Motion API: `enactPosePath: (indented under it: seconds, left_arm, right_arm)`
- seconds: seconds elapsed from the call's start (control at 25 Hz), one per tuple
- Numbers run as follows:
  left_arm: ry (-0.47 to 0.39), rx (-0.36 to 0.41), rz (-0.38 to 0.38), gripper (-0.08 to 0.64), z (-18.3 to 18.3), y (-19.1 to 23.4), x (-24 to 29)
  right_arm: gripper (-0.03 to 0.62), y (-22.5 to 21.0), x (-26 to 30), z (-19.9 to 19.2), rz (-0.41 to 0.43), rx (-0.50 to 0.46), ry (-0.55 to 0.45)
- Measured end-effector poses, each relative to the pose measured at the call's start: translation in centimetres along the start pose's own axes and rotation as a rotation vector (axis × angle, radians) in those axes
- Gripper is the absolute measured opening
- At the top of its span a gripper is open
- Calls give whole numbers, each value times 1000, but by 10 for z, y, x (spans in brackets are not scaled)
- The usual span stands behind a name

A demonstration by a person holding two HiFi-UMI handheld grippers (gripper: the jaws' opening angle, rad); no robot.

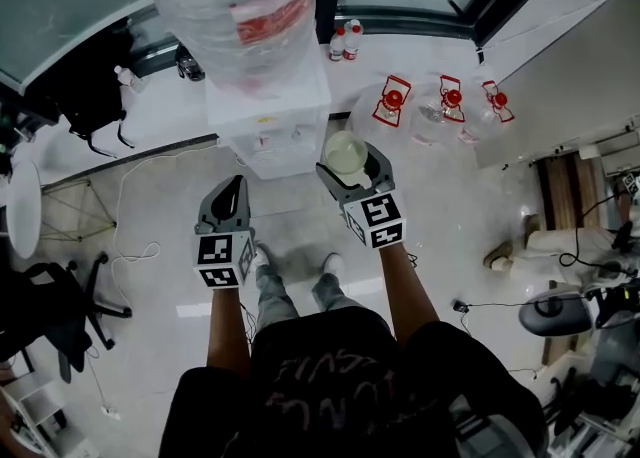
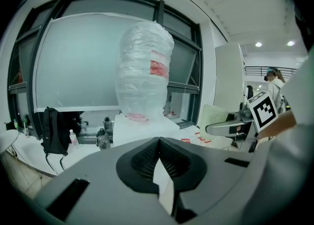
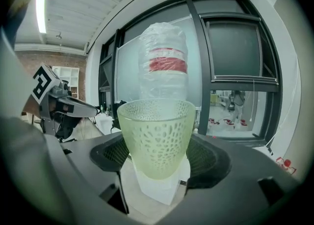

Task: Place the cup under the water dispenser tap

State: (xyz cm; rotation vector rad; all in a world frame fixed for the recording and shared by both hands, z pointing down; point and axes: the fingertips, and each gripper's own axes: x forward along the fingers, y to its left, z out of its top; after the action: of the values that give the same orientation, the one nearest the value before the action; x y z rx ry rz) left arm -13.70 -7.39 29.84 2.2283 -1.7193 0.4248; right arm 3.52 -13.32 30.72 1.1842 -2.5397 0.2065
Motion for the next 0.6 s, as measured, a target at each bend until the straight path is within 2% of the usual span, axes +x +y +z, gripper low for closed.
enactPosePath:
  seconds: [0.36, 0.48, 0.6]
  left_arm:
    - [14, 30, -35, 10, -11, 21, 24]
    - [8, -5, -39, 11, -19, 26, 33]
    - [19, -8, -42, 9, -32, 27, 42]
  right_arm:
    - [367, 10, 28, -19, -8, 7, 23]
    - [367, 12, 36, -29, 0, -1, 42]
    - [367, 11, 43, -39, -1, 10, 51]
